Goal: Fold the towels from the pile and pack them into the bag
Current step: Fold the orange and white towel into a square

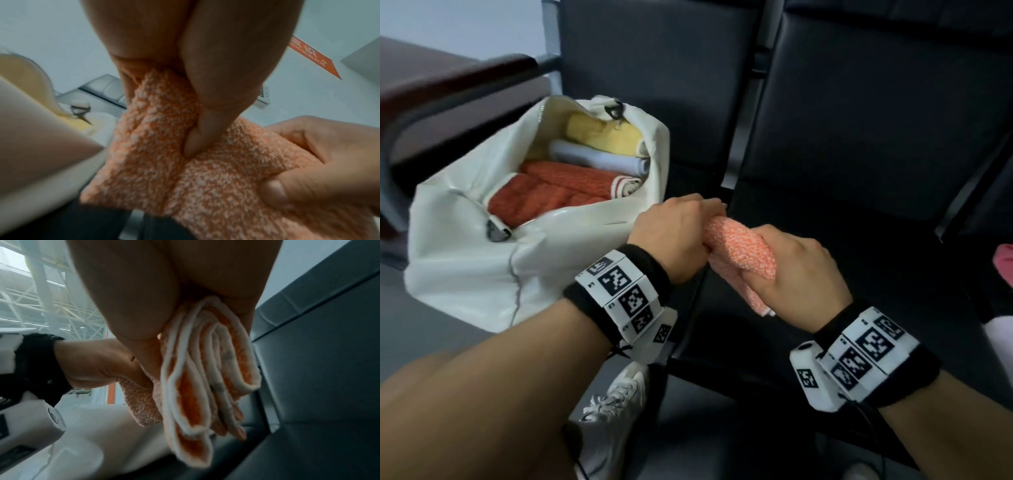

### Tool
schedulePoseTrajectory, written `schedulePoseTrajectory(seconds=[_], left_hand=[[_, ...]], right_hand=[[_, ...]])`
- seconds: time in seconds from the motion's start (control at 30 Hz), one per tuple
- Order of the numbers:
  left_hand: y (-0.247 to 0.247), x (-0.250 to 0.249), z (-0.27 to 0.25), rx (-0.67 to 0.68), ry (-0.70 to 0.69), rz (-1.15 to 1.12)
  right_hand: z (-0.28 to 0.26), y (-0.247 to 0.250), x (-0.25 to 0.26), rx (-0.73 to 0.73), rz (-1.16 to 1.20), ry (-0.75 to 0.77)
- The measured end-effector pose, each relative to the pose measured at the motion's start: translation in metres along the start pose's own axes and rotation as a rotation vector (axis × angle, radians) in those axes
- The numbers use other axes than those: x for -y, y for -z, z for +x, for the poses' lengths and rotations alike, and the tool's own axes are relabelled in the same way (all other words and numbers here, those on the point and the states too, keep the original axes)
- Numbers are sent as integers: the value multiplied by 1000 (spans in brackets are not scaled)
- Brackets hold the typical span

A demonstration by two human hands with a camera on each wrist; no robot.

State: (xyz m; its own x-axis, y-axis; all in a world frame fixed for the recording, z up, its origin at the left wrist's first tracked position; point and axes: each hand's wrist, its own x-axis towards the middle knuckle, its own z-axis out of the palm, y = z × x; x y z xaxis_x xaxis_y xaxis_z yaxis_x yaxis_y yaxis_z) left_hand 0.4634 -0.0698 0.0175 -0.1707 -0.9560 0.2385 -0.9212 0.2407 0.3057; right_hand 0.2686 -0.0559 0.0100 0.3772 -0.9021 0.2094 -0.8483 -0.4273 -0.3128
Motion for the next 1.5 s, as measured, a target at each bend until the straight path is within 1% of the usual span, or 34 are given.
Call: schedulePoseTrajectory(seconds=[0.13, 0.27, 0.37, 0.47, 0.57, 0.67, 0.8, 0.87, 0.93, 1.0, 1.07, 1.17, 1.27, 1.3, 1.33, 1.4, 1.43, 1.47, 1.5], left_hand=[[30, 43, -10, -125, 75, -21], [64, 79, -17, -207, 175, -63], [90, 106, -18, -298, 195, -1], [114, 130, -10, -321, 212, 105], [128, 144, -1, -338, 214, 218], [142, 154, 9, -348, 162, 301], [160, 170, 34, -314, 100, 396], [159, 177, 46, -290, 77, 421], [152, 185, 57, -253, 81, 416], [137, 193, 65, -221, 137, 391], [122, 203, 73, -237, 174, 352], [106, 216, 83, -306, 205, 352], [100, 225, 91, -348, 184, 421], [95, 229, 94, -333, 180, 443], [90, 232, 96, -290, 190, 467], [75, 240, 100, -118, 203, 482], [67, 245, 100, -14, 193, 473], [61, 248, 100, 82, 193, 476], [57, 251, 101, 145, 191, 484]], right_hand=[[26, 1, 42, -41, -4, 99], [57, 1, 83, -87, -11, 199], [82, 2, 113, -119, -11, 259], [104, 3, 136, -122, -43, 294], [125, 3, 149, -138, -126, 311], [147, 6, 155, -144, -213, 320], [176, 13, 161, -158, -253, 314], [190, 10, 164, -166, -275, 309], [204, 1, 166, -164, -307, 303], [214, -13, 167, -137, -329, 279], [224, -29, 168, -137, -352, 256], [238, -47, 171, -266, -379, 245], [250, -63, 175, -348, -421, 220], [254, -70, 174, -366, -439, 224], [257, -77, 173, -360, -455, 240], [260, -91, 168, -158, -465, 252], [258, -97, 164, -17, -471, 258], [256, -101, 161, 93, -471, 275], [254, -102, 158, 160, -477, 286]])
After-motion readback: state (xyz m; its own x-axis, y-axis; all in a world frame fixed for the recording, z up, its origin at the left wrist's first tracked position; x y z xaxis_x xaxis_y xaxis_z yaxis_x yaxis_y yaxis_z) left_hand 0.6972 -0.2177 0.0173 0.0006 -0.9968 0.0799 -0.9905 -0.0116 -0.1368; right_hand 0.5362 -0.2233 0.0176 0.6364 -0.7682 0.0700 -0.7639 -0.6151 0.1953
